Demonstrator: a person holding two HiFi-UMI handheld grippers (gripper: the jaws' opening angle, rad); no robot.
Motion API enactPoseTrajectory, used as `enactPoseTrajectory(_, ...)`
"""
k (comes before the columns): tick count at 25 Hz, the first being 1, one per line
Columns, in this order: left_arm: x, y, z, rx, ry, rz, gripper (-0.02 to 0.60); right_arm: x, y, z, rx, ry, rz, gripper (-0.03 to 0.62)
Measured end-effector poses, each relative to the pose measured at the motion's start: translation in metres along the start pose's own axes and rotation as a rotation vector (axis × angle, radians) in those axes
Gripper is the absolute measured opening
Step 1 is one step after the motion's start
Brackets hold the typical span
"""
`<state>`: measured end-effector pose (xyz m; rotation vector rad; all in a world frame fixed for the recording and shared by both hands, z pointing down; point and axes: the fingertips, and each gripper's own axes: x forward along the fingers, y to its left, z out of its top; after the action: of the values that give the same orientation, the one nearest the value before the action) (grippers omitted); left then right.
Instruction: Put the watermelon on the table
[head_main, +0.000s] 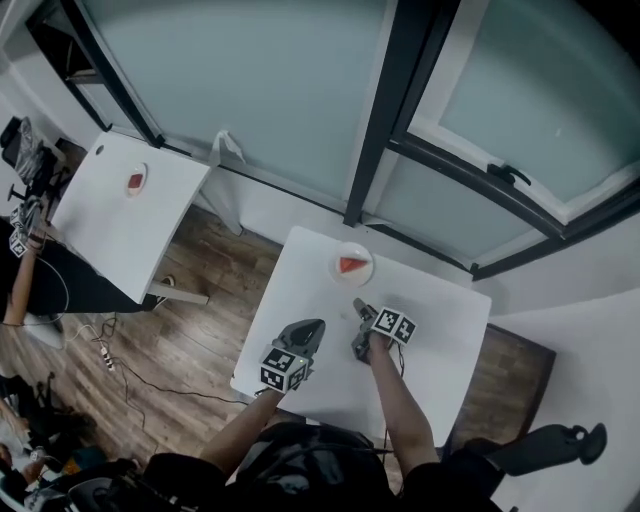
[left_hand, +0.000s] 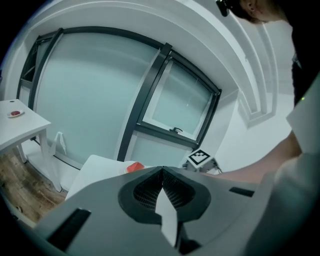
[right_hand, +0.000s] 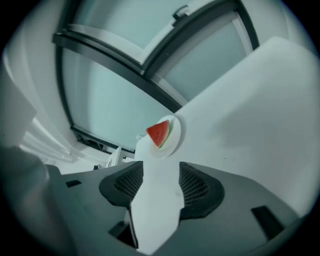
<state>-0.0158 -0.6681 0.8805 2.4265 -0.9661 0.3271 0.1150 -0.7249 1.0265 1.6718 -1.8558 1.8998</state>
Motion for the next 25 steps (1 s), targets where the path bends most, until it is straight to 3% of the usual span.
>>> enactPoseTrajectory(3,-0.011,-0.016,0.012,0.051,-0.023,-0.021,0.005,-0.072,0.02,-0.007,-0.284,-0.113,0.036,0.084)
enactPoseTrajectory(5,-0.019,-0.023,0.02,0.084,-0.041,-0.019,0.005,-0.117,0.035,-0.012,-0.441,-0.184,0.049,0.04)
enactPoseTrajectory(8,-0.03,-0.037,0.032,0.103,-0.067,-0.027,0.006,-0.187,0.064,-0.012,-0.622,-0.323,0.035,0.011)
enactPoseTrajectory(12,-0.04,-0.063,0.034,0.237,-0.04,-0.008,0.006,-0.265,0.101,-0.011,-0.807,-0.487,-0.001,0.011)
enactPoseTrajectory(15,-0.052,-0.086,0.036,0.288,-0.051,-0.033,0.005,-0.301,0.117,-0.013,-0.884,-0.561,-0.031,0.011)
enactPoseTrajectory(19,-0.059,-0.103,0.045,0.372,-0.077,-0.031,0.005,-0.314,0.125,-0.019,-0.912,-0.573,-0.022,0.011)
enactPoseTrajectory(25,-0.069,-0.122,0.055,0.367,-0.126,-0.042,0.006,-0.318,0.119,-0.033,-0.894,-0.545,0.001,0.011)
